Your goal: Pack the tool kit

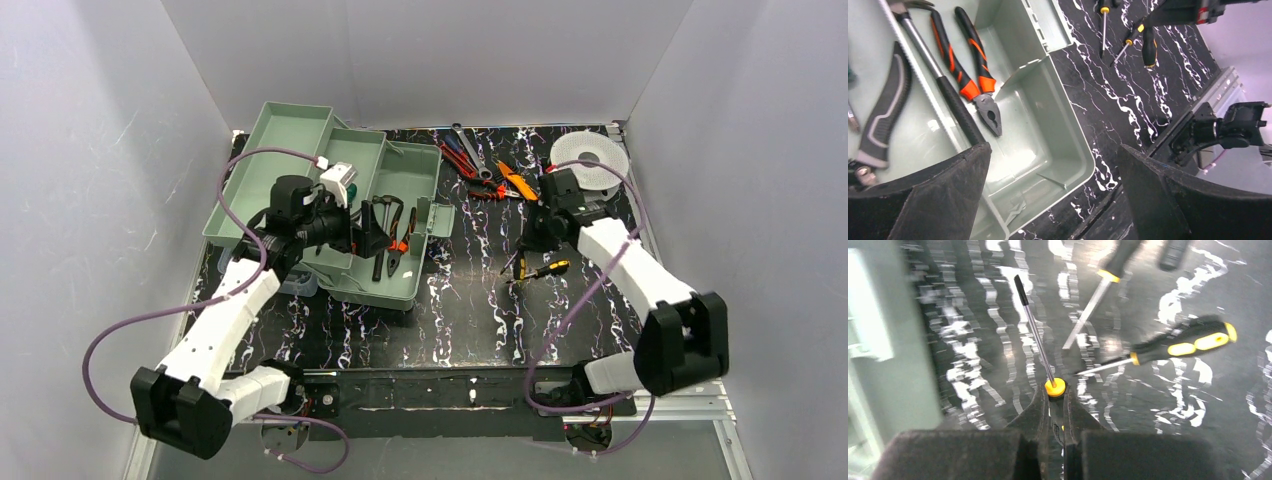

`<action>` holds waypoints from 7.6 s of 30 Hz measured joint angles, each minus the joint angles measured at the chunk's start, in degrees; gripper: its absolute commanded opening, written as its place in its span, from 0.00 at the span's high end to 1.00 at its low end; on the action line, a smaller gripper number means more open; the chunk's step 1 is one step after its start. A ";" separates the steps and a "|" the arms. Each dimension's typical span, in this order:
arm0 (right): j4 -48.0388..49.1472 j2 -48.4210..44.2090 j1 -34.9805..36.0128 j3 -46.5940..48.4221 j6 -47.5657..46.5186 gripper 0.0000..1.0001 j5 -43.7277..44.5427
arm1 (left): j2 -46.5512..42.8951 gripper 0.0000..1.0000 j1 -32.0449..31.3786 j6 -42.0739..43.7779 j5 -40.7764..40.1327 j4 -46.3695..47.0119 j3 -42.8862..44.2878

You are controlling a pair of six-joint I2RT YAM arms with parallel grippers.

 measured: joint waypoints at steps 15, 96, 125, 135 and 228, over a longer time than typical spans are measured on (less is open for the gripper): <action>28.74 -14.45 0.09 -4.17 14.88 0.99 -35.98 | 11.61 0.12 -17.75 -17.38 7.26 13.03 0.57; -4.96 -12.11 -8.31 -7.96 16.57 0.25 19.02 | -4.17 0.02 7.50 4.59 -9.66 -7.13 5.77; 7.13 6.78 -14.25 -9.79 28.22 0.99 9.90 | -5.95 0.02 5.05 1.01 0.37 -1.18 2.99; 13.42 -14.67 -14.32 -15.87 18.34 0.99 4.33 | -0.42 0.02 2.54 0.17 0.61 -1.18 3.02; 32.26 -36.94 -7.39 -28.61 3.10 0.12 -22.16 | 20.57 1.00 2.32 21.86 -68.35 -9.27 24.44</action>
